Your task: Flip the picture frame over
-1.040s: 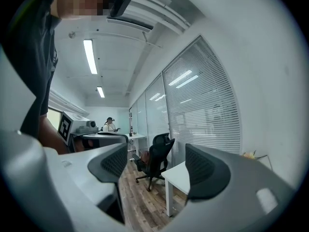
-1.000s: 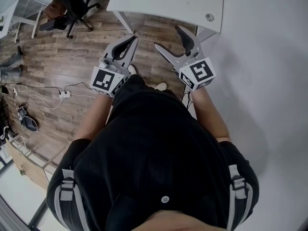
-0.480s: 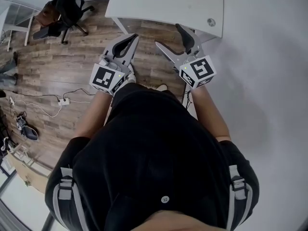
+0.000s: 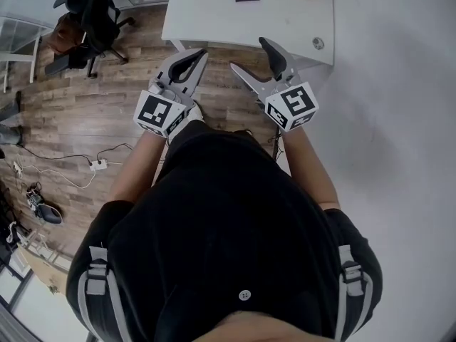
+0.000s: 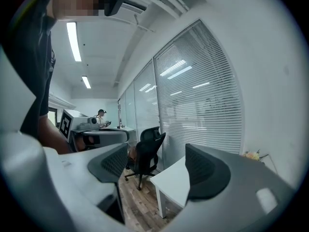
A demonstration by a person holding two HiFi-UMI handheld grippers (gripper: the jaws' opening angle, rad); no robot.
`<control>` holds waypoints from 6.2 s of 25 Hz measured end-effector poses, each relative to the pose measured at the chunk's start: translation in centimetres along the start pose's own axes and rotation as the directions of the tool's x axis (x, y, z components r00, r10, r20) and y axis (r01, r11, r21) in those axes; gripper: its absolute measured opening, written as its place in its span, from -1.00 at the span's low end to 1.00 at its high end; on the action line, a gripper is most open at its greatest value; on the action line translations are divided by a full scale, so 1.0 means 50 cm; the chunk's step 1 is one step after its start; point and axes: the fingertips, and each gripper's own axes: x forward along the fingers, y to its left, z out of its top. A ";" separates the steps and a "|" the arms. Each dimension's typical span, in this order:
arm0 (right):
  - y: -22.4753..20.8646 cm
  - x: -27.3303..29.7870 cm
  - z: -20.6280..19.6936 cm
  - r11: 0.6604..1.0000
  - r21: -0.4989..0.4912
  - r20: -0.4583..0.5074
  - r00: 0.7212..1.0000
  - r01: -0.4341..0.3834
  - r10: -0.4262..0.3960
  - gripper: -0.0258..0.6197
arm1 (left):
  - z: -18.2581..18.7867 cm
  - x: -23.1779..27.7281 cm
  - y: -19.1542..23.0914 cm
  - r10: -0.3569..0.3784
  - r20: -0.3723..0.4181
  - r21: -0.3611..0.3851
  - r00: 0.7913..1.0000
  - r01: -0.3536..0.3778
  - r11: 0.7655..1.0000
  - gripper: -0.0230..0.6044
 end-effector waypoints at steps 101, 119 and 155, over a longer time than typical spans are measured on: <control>-0.748 0.608 -0.498 0.881 0.175 -0.625 0.741 0.440 -0.246 0.13 | -0.322 0.716 0.606 -0.251 -0.209 -0.088 0.945 0.238 0.967 -0.91; -0.762 0.645 -0.611 0.844 0.124 -0.743 0.613 0.522 -0.270 -0.23 | -0.434 0.733 0.638 -0.277 -0.268 -0.161 0.923 0.241 0.957 -0.91; -0.743 0.667 -0.593 0.831 0.111 -0.793 0.552 0.545 -0.257 -0.76 | -0.411 0.707 0.652 -0.229 -0.243 -0.185 0.943 0.186 0.965 -0.91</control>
